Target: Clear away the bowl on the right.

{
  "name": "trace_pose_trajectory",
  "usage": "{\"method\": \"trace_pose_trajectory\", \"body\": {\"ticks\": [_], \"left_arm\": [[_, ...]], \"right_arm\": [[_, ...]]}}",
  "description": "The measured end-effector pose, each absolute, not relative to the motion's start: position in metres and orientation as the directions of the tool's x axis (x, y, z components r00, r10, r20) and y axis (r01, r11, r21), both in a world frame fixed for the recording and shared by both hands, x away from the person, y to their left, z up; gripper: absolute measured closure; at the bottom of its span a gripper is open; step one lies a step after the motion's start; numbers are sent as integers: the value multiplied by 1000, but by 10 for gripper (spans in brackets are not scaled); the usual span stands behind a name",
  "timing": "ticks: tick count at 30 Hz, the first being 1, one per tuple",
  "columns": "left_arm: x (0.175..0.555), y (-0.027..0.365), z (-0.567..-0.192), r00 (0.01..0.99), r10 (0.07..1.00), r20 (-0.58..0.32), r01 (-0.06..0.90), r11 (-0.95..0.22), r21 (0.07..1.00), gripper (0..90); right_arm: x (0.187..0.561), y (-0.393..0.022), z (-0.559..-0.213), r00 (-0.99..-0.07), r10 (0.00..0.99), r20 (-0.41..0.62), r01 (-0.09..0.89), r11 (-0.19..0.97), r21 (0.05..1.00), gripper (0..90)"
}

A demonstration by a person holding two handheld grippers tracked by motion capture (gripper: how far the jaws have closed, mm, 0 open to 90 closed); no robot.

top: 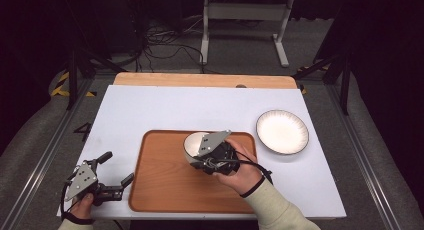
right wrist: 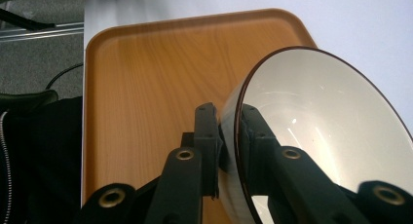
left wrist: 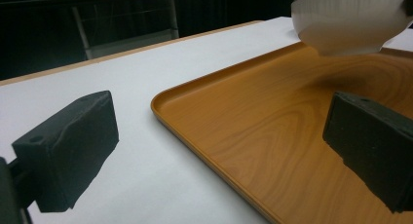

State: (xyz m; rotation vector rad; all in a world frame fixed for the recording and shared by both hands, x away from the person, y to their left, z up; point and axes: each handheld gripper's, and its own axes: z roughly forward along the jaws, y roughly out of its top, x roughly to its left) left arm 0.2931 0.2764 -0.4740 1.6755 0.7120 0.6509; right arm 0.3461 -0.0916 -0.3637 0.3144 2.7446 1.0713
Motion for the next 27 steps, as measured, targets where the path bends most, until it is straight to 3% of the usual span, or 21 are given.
{"method": "trace_pose_trajectory", "body": {"ticks": [27], "left_arm": [[293,276,-474,661,748,53,115,-170,979,3]], "right_arm": [[348,-85,-389,-965,257,-49,164,741,651,793]]}}
